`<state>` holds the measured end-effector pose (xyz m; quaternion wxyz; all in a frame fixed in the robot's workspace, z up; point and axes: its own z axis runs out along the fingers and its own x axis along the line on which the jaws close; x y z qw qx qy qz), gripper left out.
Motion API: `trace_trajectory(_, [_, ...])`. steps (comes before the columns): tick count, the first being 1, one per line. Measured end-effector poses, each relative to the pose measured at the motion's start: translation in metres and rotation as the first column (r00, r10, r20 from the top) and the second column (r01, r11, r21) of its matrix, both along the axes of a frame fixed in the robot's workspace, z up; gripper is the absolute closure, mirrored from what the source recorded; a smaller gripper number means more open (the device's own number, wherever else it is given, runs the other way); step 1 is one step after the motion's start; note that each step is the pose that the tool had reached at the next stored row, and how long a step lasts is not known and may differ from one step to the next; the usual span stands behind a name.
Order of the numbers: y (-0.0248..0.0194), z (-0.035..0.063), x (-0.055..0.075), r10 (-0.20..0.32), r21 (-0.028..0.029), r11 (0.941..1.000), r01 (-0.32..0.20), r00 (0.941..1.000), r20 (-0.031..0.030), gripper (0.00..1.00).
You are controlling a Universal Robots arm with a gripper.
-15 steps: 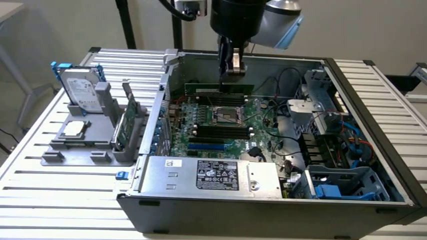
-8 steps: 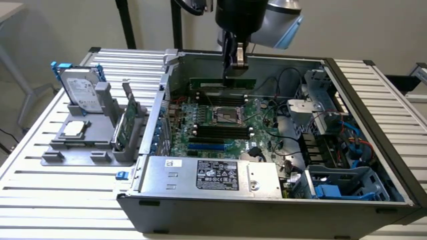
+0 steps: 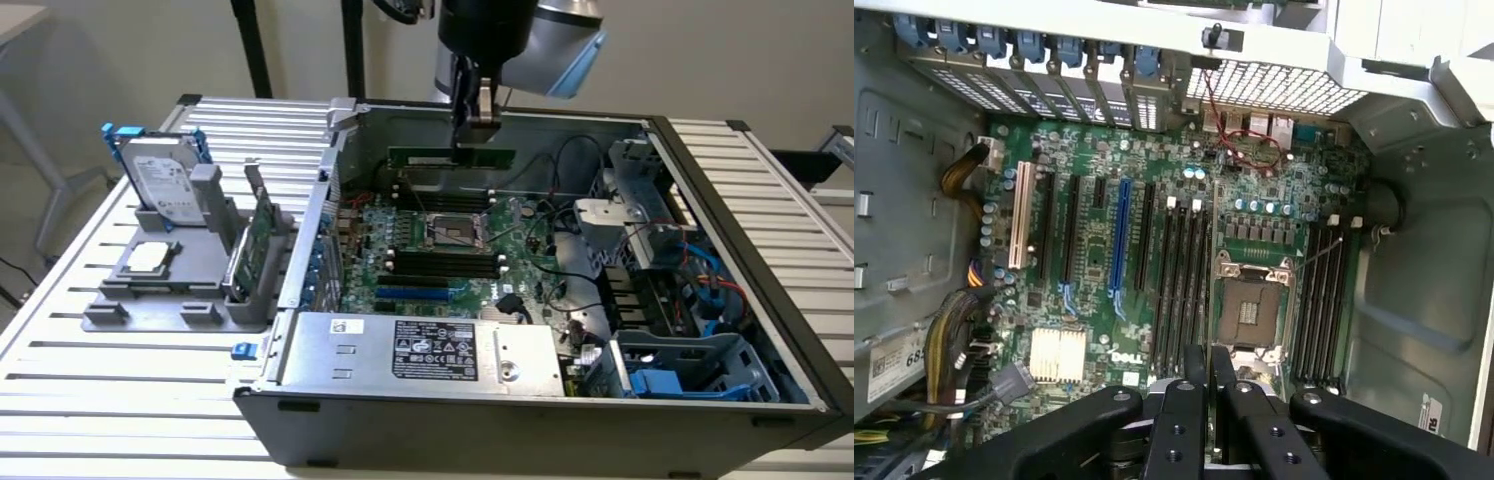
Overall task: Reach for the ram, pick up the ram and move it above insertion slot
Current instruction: 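Pick up the ram and move it above insertion slot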
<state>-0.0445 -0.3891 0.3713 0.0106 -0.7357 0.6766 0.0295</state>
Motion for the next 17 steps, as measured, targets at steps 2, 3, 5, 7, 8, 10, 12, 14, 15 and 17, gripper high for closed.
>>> trace_trajectory(2, [0.0026,-0.0013,0.0011,-0.005,0.0001,1.0,0.005,1.0,0.0,0.86])
trace_trajectory(3, [0.0038,-0.0019,0.0015,-0.009,-0.0001,1.0,0.009,1.0,-0.0001,0.86])
trace_trajectory(5, [0.0053,-0.0031,0.0024,-0.018,-0.0001,0.9998,0.018,0.9998,-0.0001,0.86])
trace_trajectory(7, [0.0062,-0.0042,0.0033,-0.032,0.0,0.9995,0.032,0.9995,0.0,0.86])
trace_trajectory(8, [0.0064,-0.0048,0.0037,-0.042,0.0002,0.9991,0.042,0.9991,0.0001,0.86])
trace_trajectory(10, [0.0077,-0.0052,0.0039,-0.055,-0.0002,0.9985,0.055,0.9985,-0.0001,0.86])
trace_trajectory(12, [0.0088,-0.0052,0.004,-0.058,-0.0009,0.9983,0.058,0.9983,0.0,0.86])
trace_trajectory(14, [0.0088,-0.0053,0.004,-0.058,-0.0006,0.9983,0.058,0.9983,0.0001,0.86])
trace_trajectory(15, [0.0088,-0.0052,0.004,-0.058,-0.0006,0.9983,0.058,0.9983,0.0001,0.86])
trace_trajectory(17, [0.0088,-0.0053,0.0039,-0.058,-0.0006,0.9983,0.058,0.9983,0.0,0.86])
